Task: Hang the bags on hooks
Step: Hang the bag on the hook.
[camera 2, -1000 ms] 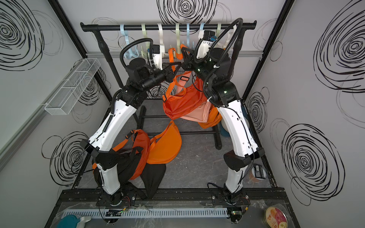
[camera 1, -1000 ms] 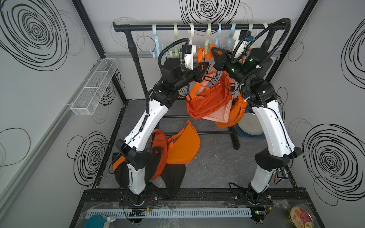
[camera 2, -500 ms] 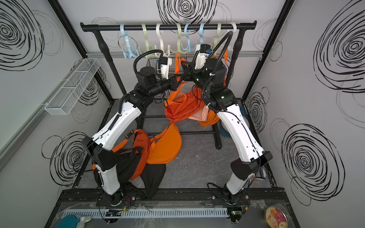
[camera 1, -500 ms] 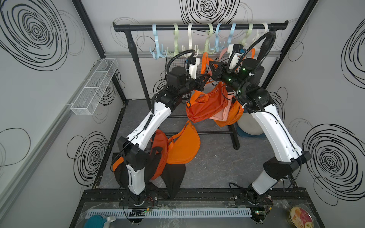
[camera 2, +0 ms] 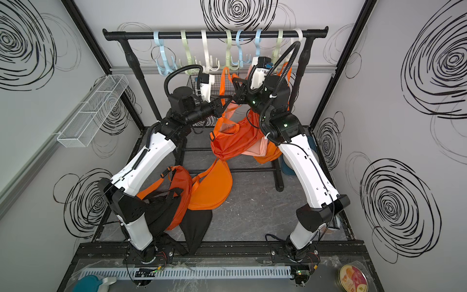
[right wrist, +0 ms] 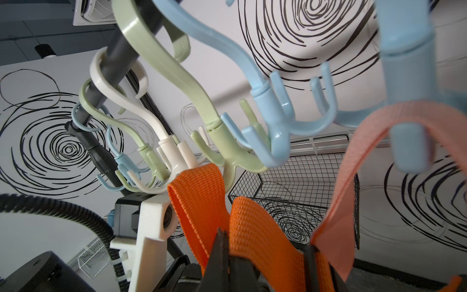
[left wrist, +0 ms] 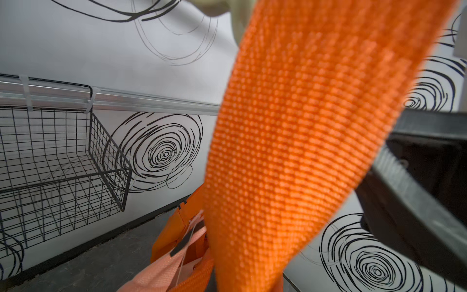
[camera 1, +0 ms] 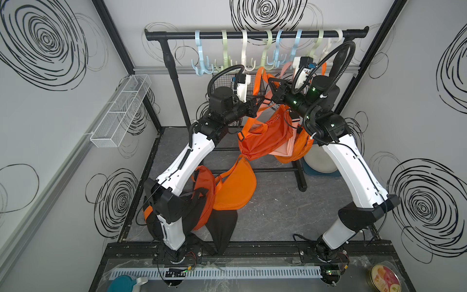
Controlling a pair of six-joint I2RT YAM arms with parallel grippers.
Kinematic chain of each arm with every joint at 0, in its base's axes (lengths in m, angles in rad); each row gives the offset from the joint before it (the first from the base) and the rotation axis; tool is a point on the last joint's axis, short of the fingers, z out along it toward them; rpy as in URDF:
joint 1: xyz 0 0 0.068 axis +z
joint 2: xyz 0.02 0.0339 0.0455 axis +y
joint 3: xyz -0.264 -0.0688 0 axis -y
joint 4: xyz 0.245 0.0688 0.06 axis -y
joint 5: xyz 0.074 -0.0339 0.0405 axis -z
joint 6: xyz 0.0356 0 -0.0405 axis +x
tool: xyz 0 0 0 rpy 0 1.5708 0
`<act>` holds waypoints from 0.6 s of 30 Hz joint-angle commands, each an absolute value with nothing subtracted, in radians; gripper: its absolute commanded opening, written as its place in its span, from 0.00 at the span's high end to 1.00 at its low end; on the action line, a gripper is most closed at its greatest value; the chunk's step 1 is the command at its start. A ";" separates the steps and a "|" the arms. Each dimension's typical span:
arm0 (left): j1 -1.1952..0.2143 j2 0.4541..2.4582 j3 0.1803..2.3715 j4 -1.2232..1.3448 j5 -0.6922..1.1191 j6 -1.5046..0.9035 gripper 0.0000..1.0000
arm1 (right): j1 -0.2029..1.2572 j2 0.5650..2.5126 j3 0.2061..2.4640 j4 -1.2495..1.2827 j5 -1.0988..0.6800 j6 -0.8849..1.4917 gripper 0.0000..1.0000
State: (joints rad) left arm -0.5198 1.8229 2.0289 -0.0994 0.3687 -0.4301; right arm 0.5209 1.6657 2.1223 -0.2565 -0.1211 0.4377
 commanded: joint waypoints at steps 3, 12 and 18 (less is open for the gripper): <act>-0.480 1.776 1.928 -0.038 0.371 -0.448 1.00 | 0.516 1.671 2.104 -0.228 -0.143 0.452 1.00; -0.447 1.739 1.871 -0.025 0.377 -0.449 1.00 | 0.528 1.690 2.087 -0.207 -0.177 0.469 1.00; -0.423 1.728 1.854 -0.025 0.377 -0.452 1.00 | 0.554 1.712 2.092 -0.209 -0.181 0.466 1.00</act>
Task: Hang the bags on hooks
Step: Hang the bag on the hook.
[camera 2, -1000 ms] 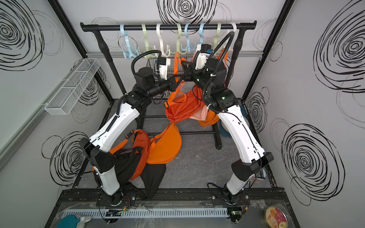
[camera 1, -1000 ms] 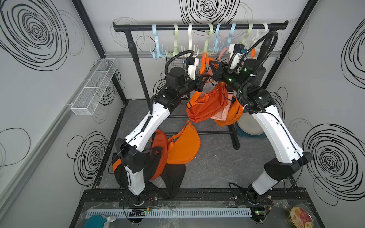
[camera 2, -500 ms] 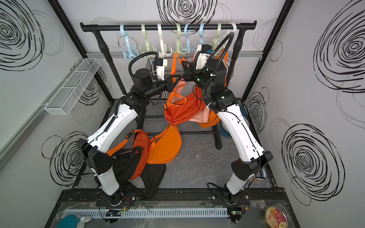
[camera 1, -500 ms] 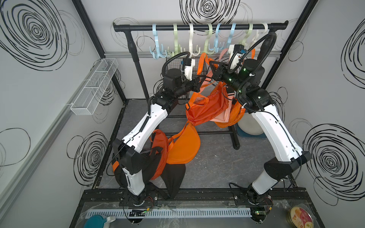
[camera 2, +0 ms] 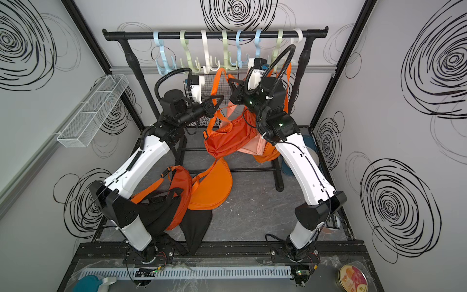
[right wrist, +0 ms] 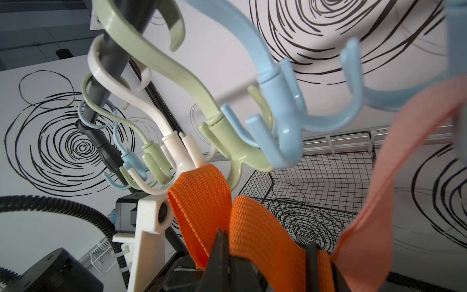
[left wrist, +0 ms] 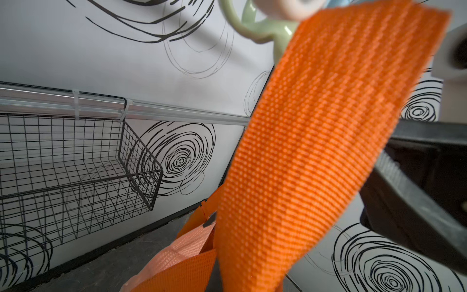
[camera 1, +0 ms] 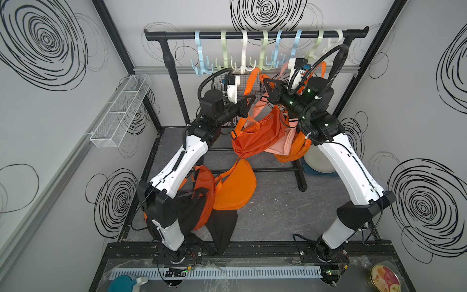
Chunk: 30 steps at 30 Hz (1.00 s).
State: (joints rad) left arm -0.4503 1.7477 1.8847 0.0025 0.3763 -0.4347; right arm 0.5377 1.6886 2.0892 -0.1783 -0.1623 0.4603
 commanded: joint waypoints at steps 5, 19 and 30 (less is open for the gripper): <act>-0.412 1.706 1.818 0.003 0.377 -0.467 0.94 | 0.563 1.720 2.086 -0.217 -0.176 0.468 0.96; -0.440 1.629 1.759 -0.060 0.328 -0.428 0.31 | 0.566 1.480 1.871 -0.140 -0.095 0.426 0.38; -0.441 1.361 1.412 -0.010 0.158 -0.317 0.01 | 0.569 1.172 1.538 -0.067 -0.136 0.325 0.18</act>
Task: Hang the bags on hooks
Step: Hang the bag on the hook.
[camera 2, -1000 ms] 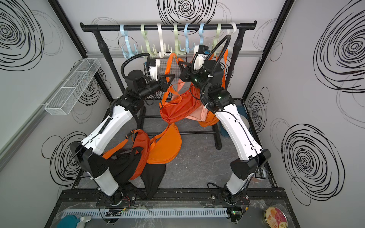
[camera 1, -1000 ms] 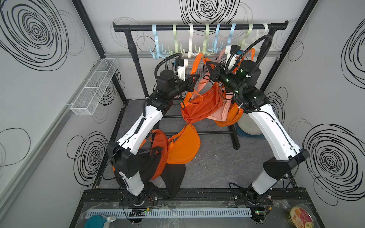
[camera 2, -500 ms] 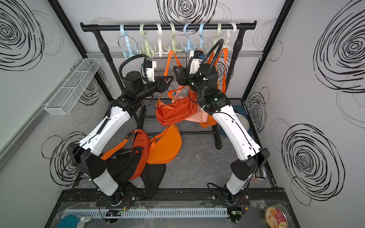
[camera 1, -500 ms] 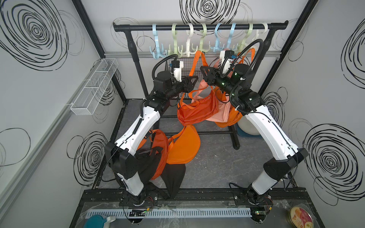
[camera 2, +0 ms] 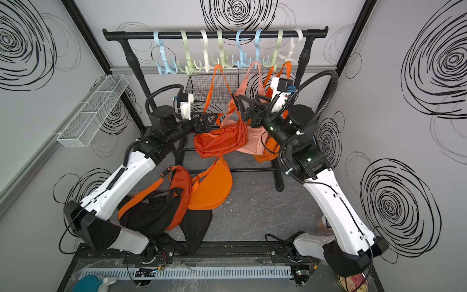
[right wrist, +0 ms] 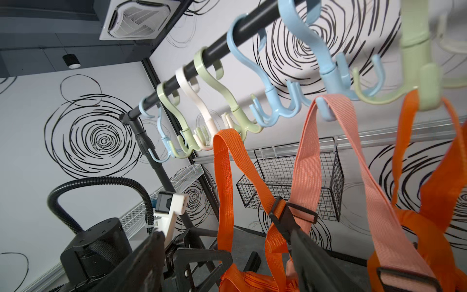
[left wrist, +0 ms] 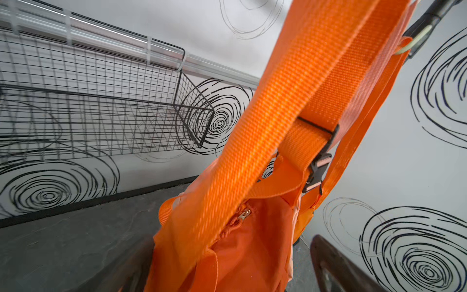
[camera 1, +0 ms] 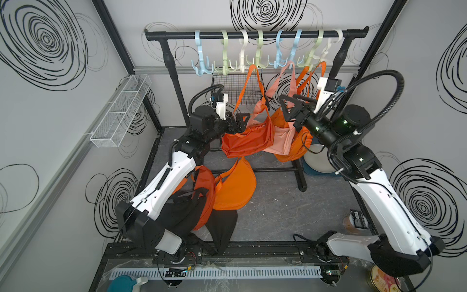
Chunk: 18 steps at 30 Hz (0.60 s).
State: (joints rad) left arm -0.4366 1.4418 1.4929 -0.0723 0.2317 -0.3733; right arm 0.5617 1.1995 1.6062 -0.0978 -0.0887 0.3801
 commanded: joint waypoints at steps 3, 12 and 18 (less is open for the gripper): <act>-0.446 1.233 1.259 0.081 0.094 -0.281 0.01 | 0.588 1.114 1.382 -0.048 -0.253 0.274 0.17; -0.477 0.841 0.868 0.179 -0.321 -0.221 0.01 | 1.015 1.237 1.034 -0.008 -0.266 0.043 0.17; -0.469 0.581 0.646 0.321 -0.680 -0.165 0.01 | 1.092 1.516 1.098 0.092 -0.321 0.000 0.19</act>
State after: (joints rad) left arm -0.4751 0.6533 0.7067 0.1741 -0.4297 -0.2161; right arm 1.0931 1.4574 1.0328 -0.0063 -0.3027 0.0624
